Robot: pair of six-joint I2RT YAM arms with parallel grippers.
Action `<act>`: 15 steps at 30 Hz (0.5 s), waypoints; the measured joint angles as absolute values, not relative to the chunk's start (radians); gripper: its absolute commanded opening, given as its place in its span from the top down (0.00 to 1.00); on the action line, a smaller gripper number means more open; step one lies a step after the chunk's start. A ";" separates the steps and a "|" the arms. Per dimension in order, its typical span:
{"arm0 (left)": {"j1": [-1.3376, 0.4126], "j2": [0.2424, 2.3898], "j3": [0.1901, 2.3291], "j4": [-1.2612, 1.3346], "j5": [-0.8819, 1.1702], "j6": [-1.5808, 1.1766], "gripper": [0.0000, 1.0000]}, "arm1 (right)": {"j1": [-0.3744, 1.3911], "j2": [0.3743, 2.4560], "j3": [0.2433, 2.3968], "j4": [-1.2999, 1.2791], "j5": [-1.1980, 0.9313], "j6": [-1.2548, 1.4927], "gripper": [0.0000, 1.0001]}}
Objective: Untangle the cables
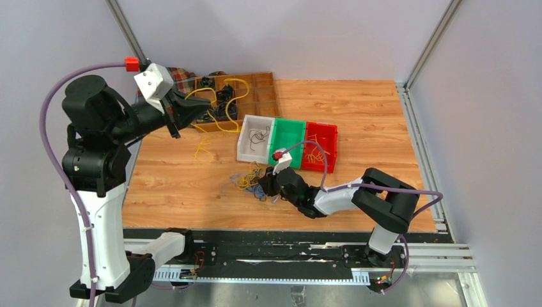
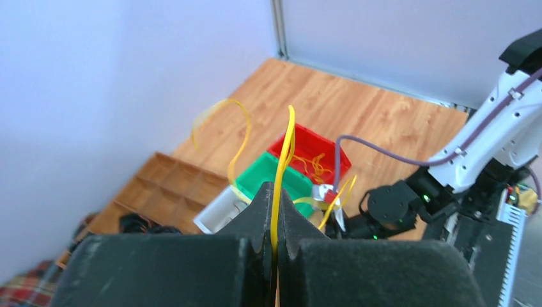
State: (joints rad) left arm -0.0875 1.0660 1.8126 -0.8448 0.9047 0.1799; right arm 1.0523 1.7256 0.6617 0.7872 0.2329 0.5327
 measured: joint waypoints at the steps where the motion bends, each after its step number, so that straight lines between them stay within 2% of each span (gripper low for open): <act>1: -0.088 1.077 1.848 -0.844 0.902 0.180 0.99 | 1.052 1.720 0.652 0.783 0.241 0.541 0.90; 4: -0.088 1.099 1.918 -0.842 0.890 0.184 0.99 | 1.052 1.701 0.630 0.771 0.261 0.563 0.92; 7: -0.088 1.118 1.976 -0.840 0.879 0.187 0.99 | 1.052 1.684 0.614 0.756 0.270 0.577 0.87; 11: -0.088 1.122 1.980 -0.838 0.878 0.186 0.99 | 1.053 1.606 0.602 0.708 0.270 0.552 0.60; 13: -0.088 1.111 1.951 -0.836 0.881 0.186 0.99 | 1.053 1.513 0.605 0.679 0.270 0.514 0.52; 15: -0.088 1.096 1.909 -0.836 0.890 0.186 0.99 | 1.053 1.418 0.623 0.652 0.265 0.469 0.48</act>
